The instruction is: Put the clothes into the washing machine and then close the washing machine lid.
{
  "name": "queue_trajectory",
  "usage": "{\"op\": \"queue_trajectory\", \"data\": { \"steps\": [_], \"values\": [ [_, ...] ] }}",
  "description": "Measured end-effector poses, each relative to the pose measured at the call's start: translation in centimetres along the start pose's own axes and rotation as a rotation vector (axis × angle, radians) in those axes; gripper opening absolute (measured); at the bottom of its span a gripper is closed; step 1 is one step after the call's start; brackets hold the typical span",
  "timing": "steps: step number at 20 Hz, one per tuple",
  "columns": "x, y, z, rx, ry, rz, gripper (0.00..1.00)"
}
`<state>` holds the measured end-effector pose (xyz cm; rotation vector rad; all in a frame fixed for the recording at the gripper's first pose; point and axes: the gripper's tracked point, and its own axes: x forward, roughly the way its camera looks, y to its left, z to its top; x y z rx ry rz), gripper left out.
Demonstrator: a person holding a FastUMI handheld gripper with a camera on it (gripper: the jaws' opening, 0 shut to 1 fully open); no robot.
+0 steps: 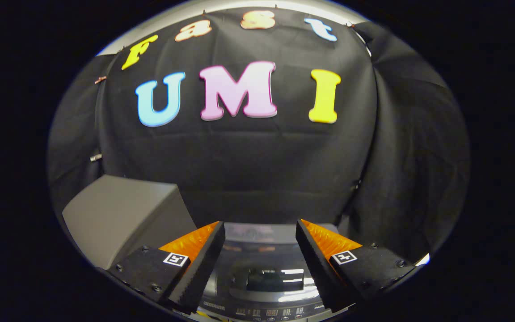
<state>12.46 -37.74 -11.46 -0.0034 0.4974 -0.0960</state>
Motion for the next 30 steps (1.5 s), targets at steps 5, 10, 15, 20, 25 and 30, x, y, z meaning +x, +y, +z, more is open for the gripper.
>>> {"op": "queue_trajectory", "data": {
  "steps": [5,10,15,20,25,30],
  "values": [
    [-2.8,3.2,5.3,0.014,-0.184,0.006,1.0],
    [-4.8,6.4,8.4,0.013,-0.276,0.042,1.0],
    [-5.4,8.7,9.6,-0.046,-0.312,0.071,1.0],
    [-5.4,10.9,10.4,-0.071,-0.326,0.102,1.0],
    [-5.2,10.8,9.7,-0.066,-0.297,0.096,1.0],
    [-4.9,9.8,9.6,-0.064,-0.283,0.08,1.0]
  ]
}}
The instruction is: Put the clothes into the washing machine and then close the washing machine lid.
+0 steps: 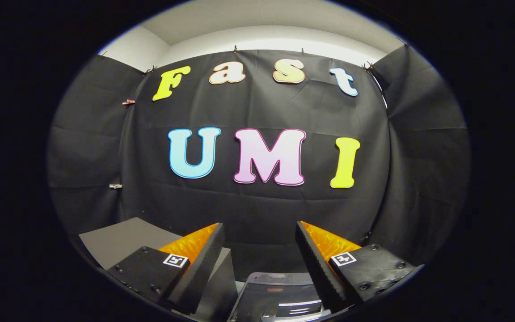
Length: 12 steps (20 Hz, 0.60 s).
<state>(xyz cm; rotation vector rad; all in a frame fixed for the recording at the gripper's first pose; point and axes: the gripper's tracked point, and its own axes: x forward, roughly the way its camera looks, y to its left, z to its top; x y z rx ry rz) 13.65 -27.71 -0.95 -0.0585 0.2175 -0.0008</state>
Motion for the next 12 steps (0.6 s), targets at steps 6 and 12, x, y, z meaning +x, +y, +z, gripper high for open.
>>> {"op": "queue_trajectory", "data": {
  "steps": [6,12],
  "values": [
    [0.6,-0.7,-0.1,-0.004,0.009,-0.012,1.0],
    [0.8,-0.3,0.7,0.007,0.015,-0.012,1.0]
  ]
}}
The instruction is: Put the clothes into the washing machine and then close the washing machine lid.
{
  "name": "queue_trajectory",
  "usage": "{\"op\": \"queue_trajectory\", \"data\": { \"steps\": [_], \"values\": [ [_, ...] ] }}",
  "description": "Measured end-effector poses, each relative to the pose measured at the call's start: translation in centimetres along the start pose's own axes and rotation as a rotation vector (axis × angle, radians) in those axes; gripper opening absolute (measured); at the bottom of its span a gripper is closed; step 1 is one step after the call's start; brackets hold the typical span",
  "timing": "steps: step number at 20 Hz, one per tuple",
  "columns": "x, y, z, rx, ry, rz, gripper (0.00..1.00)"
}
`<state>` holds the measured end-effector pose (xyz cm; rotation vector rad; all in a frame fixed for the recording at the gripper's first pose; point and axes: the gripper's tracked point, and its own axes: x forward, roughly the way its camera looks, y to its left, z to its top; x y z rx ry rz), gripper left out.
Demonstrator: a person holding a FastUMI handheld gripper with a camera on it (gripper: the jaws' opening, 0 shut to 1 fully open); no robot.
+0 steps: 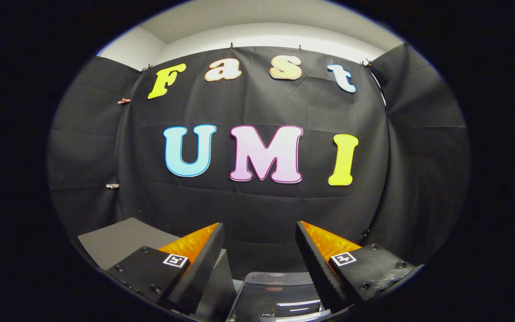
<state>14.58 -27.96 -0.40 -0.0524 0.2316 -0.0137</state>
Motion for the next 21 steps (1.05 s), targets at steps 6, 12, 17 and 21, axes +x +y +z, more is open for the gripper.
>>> {"op": "queue_trajectory", "data": {
  "steps": [6,12,17,21],
  "values": [
    [0.24,-0.21,-0.55,-0.022,0.011,-0.001,1.0],
    [0.31,-0.17,-0.59,-0.018,0.017,-0.004,1.0],
    [0.29,-0.12,-0.37,-0.018,0.018,-0.002,1.0],
    [0.33,-0.39,-0.13,-0.016,0.008,-0.022,1.0]
  ]
}}
